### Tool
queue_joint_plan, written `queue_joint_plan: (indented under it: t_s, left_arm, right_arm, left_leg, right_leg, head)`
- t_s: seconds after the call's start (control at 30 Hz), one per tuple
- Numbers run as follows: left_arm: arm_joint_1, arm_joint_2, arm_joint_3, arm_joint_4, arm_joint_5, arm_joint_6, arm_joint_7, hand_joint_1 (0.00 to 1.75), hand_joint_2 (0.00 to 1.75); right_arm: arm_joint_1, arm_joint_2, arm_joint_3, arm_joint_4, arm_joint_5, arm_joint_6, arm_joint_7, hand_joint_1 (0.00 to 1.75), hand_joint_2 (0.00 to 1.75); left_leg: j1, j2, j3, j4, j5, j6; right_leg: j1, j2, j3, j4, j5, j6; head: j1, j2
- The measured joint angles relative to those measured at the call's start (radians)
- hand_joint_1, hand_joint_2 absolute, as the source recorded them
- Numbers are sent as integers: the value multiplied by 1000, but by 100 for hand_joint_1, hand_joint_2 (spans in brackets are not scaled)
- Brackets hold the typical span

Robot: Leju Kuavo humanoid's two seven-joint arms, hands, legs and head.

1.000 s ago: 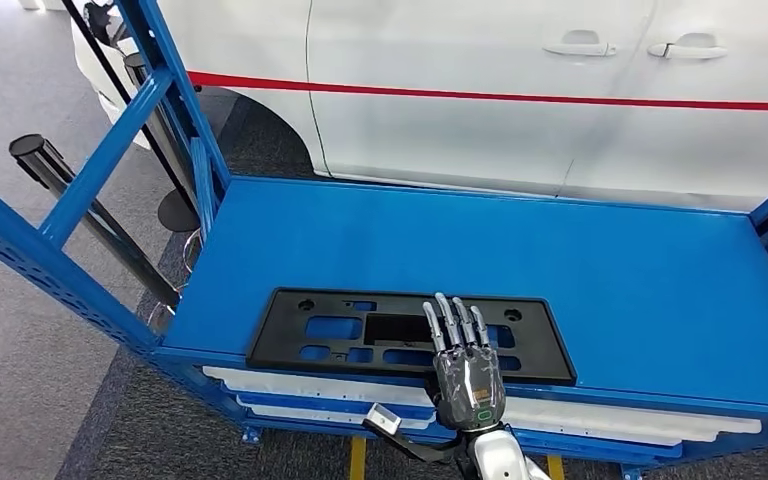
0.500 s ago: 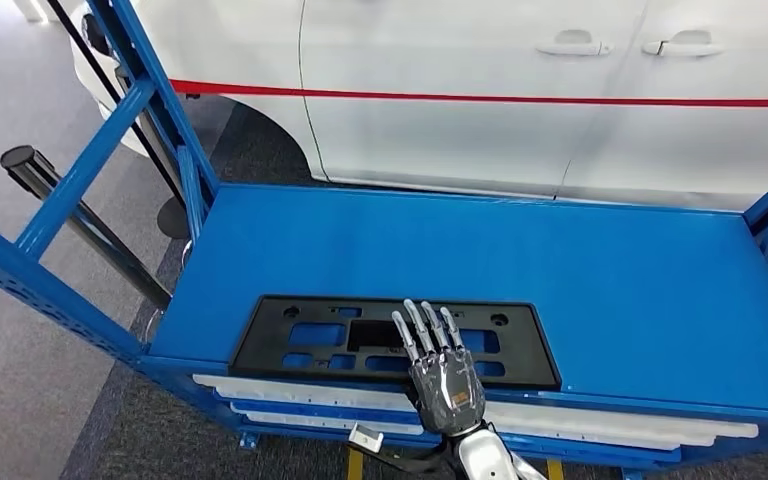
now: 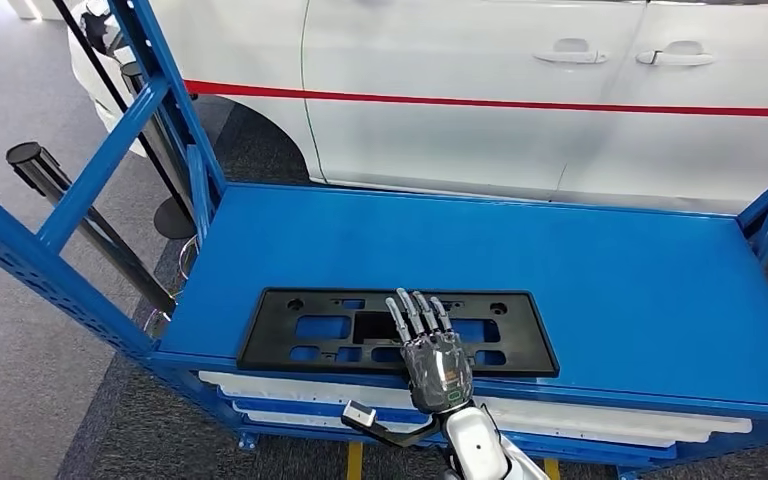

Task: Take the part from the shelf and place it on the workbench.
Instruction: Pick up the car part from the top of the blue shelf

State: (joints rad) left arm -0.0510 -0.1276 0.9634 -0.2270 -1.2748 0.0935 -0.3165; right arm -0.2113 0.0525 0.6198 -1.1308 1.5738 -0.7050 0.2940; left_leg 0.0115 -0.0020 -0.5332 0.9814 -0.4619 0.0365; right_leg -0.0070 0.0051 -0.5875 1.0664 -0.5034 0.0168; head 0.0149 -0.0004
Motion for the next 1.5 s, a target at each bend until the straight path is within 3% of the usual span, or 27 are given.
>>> queue_joint_plan:
  t_s: [0.07, 0.1, 0.13, 0.17, 0.2, 0.27, 0.3, 0.4, 0.47, 0.53, 0.6, 0.63, 0.67, 0.7, 0.73, 0.8, 0.83, 0.97, 1.03, 1.1, 1.13, 1.17, 1.2, 1.3, 1.33, 1.43, 1.5]
  left_arm:
    - [0, 0, 0, 0, -2, 0, 3, 0, 0]
    - [1, 0, 0, 0, -2, -1, 5, 0, 0]
    - [1, 0, 0, 0, -2, -2, 5, 0, 0]
    - [1, 0, 0, 0, -2, -3, 5, 0, 0]
    - [1, 0, 0, 0, -2, -4, 5, 0, 0]
    - [1, -1, 0, 0, -2, -6, 5, 0, 0]
    - [1, -2, 0, 0, -2, -7, 4, 0, 0]
    - [0, -2, 1, 0, -3, -8, 3, 0, 0]
    - [0, -1, 1, 0, -3, -8, 4, 0, 0]
    - [0, -1, 1, 0, -4, -7, 4, 0, 0]
    - [1, -1, 1, 0, -5, -7, 5, 0, 0]
    - [3, -1, 1, 0, -5, -7, 5, 0, 0]
    - [5, 0, 2, 0, -6, -7, 6, 0, 0]
    - [6, 0, 2, 0, -6, -7, 6, 0, 0]
    - [7, 1, 2, 0, -6, -7, 6, 0, 0]
    - [7, 3, 3, 0, -7, -7, 6, 0, 0]
    - [7, 3, 3, 0, -7, -7, 6, 0, 0]
    - [7, 3, 5, 0, -11, -8, 6, 0, 0]
    - [7, 3, 5, 0, -12, -8, 5, 0, 0]
    - [7, 3, 6, 0, -14, -8, 5, 0, 0]
    - [7, 3, 6, 0, -14, -8, 5, 0, 0]
    - [8, 3, 6, 0, -15, -9, 5, 0, 0]
    - [8, 3, 7, 0, -16, -9, 5, 0, 0]
    - [8, 2, 9, 1, -17, -9, 5, 0, 0]
    - [7, 1, 10, 1, -17, -9, 5, 0, 0]
    - [5, 1, 13, 1, -18, -9, 5, 0, 0]
    - [6, 2, 14, 1, -18, -9, 5, 0, 0]
  right_arm:
    - [2, 0, -15, 12, 0, 0, -8, 74, 175]
    - [5, 0, -21, 18, 0, 0, -11, 71, 175]
    - [7, 0, -27, 22, 0, 0, -13, 69, 175]
    - [9, 0, -31, 25, 0, 0, -13, 66, 175]
    - [10, 0, -36, 27, 0, 0, -14, 63, 175]
    - [9, 1, -45, 28, 0, 0, -17, 59, 175]
    - [9, 3, -51, 29, 0, 0, -20, 57, 175]
    - [9, 11, -70, 29, 0, 0, -34, 44, 175]
    - [10, 18, -84, 28, 0, -1, -42, 19, 175]
    - [11, 23, -97, 28, 0, -1, -48, 0, 175]
    - [13, 25, -106, 27, 0, -1, -46, 0, 175]
    - [15, 25, -109, 25, 0, -1, -43, 0, 175]
    - [17, 25, -112, 23, 0, -1, -39, 0, 175]
    - [18, 25, -114, 20, 0, -1, -35, 0, 175]
    - [20, 25, -116, 17, 0, -1, -32, 0, 175]
    - [21, 25, -121, 10, 0, -1, -29, 0, 175]
    - [22, 24, -123, 7, -1, -1, -26, 0, 175]
    - [28, 23, -138, -2, 0, -1, -19, 0, 175]
    - [32, 20, -149, -4, 0, -1, -19, 0, 175]
    - [38, 18, -159, -5, 0, -1, -22, 0, 175]
    - [41, 16, -164, -5, 0, -1, -25, 0, 175]
    - [43, 16, -168, -5, 0, -1, -27, 0, 175]
    - [45, 15, -173, -6, 0, -1, -28, 0, 175]
    - [49, 15, -186, -10, 0, -1, -32, 0, 175]
    - [51, 15, -190, -12, 0, -1, -34, 0, 175]
    - [60, 16, -201, -19, 0, -1, -41, 0, 175]
    - [61, 17, -205, -24, 0, -2, -43, 0, 175]
  left_leg:
    - [0, 2, -3, -2, 5, 6]
    - [0, 2, -5, -2, 5, 6]
    - [-1, 2, -6, 0, 4, 5]
    - [-1, 2, -6, 2, 3, 5]
    - [-1, 1, -5, 4, 2, 3]
    - [-2, -2, -4, 12, -5, -4]
    - [-4, -3, -4, 15, -8, -8]
    - [-6, -5, -4, 16, -10, -24]
    - [-3, -5, -10, 34, -25, -35]
    - [1, -4, -52, 124, -80, -45]
    - [6, -4, -116, 257, -139, -53]
    - [8, -3, -135, 297, -147, -56]
    - [9, -3, -136, 297, -133, -58]
    - [11, -3, -117, 255, -101, -59]
    - [13, -3, -82, 183, -62, -59]
    - [12, -3, -19, 56, -16, -56]
    - [10, -3, -4, 26, -11, -51]
    - [8, 1, -1, 14, -7, -21]
    - [10, 5, -4, 10, -2, -6]
    - [7, 7, -9, 10, 0, 0]
    - [5, 7, -10, 10, 0, 1]
    - [4, 7, -10, 11, 0, 1]
    - [3, 6, -8, 11, -1, 1]
    - [-1, 3, -3, 15, -6, -7]
    - [-3, 3, -3, 16, -7, -12]
    - [-1, 2, -3, 16, -9, -28]
    - [0, 1, -19, 55, -38, -39]
  right_leg:
    - [-3, -1, -55, 121, -71, 5]
    - [-4, -1, -83, 181, -96, 7]
    - [-5, -1, -99, 214, -103, 9]
    - [-6, -1, -95, 209, -88, 10]
    - [-7, -2, -73, 164, -57, 9]
    - [-5, -3, -5, 27, 7, 2]
    - [-3, -3, 18, -22, 24, -2]
    - [2, -3, 29, -52, 29, -17]
    - [-2, -6, 33, -61, 34, -30]
    - [-7, -11, 36, -67, 38, -39]
    - [-7, -14, 35, -68, 38, -41]
    - [-7, -15, 35, -68, 38, -41]
    - [-8, -15, 36, -67, 37, -40]
    - [-9, -14, 39, -67, 36, -38]
    - [-10, -13, 42, -66, 34, -35]
    - [-8, -11, 45, -63, 29, -24]
    - [-6, -10, 45, -62, 28, -17]
    - [-7, -3, 40, -50, 19, 7]
    - [-9, -3, 2, 35, -37, 13]
    - [-9, -3, -63, 170, -102, 16]
    - [-8, -3, -85, 216, -114, 16]
    - [-8, -3, -89, 224, -104, 15]
    - [-8, -3, -72, 191, -76, 13]
    - [-2, -3, 23, -8, 16, -3]
    - [1, -4, 39, -45, 25, -7]
    - [2, -5, 45, -64, 27, -18]
    - [-4, -9, 49, -73, 33, -30]
  head:
    - [0, 0]
    - [0, 0]
    - [0, 0]
    - [0, 0]
    - [0, 0]
    - [0, 0]
    - [0, 0]
    - [0, 0]
    - [-1, 0]
    - [-1, 0]
    - [-2, 0]
    - [-2, 0]
    - [-2, 0]
    - [-2, 0]
    - [-2, 0]
    - [-1, 0]
    - [-1, 0]
    - [-1, 0]
    - [-1, 0]
    - [-1, 0]
    - [-1, 0]
    - [-1, 0]
    - [-1, 0]
    - [-1, 0]
    - [-1, 0]
    - [-1, 0]
    - [-1, 0]
